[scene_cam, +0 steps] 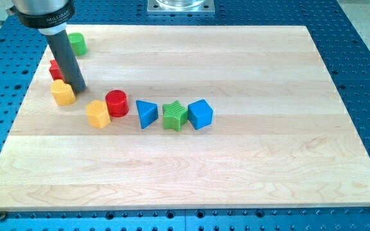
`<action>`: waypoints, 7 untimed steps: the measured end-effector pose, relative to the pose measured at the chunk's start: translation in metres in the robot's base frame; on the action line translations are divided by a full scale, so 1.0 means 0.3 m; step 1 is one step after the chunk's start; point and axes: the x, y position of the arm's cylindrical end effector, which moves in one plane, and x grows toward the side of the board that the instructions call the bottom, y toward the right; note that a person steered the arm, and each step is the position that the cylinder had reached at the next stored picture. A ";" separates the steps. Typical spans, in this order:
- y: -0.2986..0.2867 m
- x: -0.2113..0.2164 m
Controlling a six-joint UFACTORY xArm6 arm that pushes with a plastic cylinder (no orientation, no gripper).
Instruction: Place the red circle in between the blue triangle and yellow hexagon
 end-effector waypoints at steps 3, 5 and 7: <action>0.382 0.045; 0.369 0.139; 0.286 0.218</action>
